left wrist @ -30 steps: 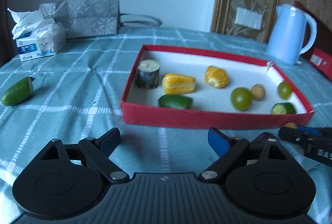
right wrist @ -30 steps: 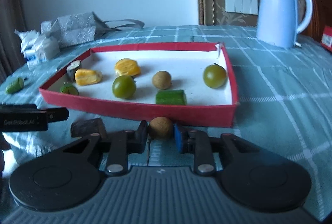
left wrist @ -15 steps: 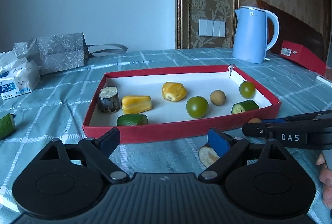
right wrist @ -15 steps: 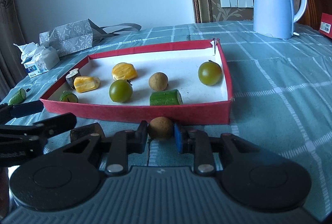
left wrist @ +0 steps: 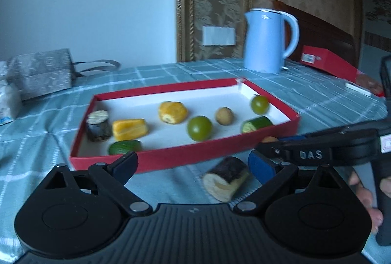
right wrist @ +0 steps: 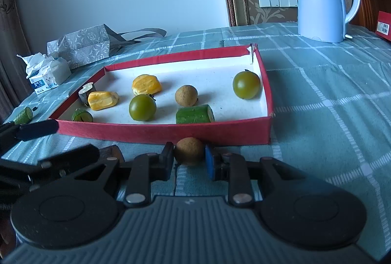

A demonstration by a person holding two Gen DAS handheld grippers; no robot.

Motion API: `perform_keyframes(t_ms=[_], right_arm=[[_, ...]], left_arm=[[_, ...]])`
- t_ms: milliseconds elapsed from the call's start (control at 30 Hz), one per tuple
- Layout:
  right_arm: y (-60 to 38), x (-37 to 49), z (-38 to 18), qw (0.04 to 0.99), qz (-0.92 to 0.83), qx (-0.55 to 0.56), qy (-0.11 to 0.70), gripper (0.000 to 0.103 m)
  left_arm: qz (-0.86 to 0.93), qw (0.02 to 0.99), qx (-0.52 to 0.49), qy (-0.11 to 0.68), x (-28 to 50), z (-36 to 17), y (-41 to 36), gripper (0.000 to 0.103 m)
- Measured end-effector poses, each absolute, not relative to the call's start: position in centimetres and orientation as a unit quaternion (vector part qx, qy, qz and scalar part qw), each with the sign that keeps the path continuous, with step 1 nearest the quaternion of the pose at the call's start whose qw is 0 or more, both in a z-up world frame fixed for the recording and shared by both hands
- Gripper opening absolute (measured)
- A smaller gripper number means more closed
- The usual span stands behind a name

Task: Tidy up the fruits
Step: 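Grasp the dark eggplant chunk with the left gripper while the right holds the brown fruit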

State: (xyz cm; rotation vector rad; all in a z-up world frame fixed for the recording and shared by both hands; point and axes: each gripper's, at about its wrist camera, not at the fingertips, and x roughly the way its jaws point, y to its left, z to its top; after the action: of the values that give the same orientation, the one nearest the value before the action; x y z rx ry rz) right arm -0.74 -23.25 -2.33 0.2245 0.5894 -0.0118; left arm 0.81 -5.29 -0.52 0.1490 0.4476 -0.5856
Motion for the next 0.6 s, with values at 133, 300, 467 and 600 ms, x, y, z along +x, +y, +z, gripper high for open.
perform_keyframes(t_ms=[133, 300, 467, 600], right_arm=[[-23.3, -0.8, -2.3, 0.951, -0.005, 0.112, 0.289, 0.026], [-23.3, -0.8, -2.3, 0.951, -0.005, 0.112, 0.289, 0.026], [-23.3, -0.8, -2.3, 0.951, -0.005, 0.112, 0.289, 0.026], [-23.3, -0.8, -2.3, 0.951, -0.005, 0.112, 0.289, 0.026]], left_arm=[[-0.289, 0.926, 0.089, 0.225, 1.1, -0.8, -5.9, 0.098], [-0.315, 0.912, 0.114, 0.236, 1.5, -1.2, -6.8, 0.097], [-0.333, 0.898, 0.145, 0.248, 1.5, -1.8, -7.9, 0.078], [-0.335, 0.893, 0.148, 0.263, 1.8, -2.1, -8.1, 0.059]])
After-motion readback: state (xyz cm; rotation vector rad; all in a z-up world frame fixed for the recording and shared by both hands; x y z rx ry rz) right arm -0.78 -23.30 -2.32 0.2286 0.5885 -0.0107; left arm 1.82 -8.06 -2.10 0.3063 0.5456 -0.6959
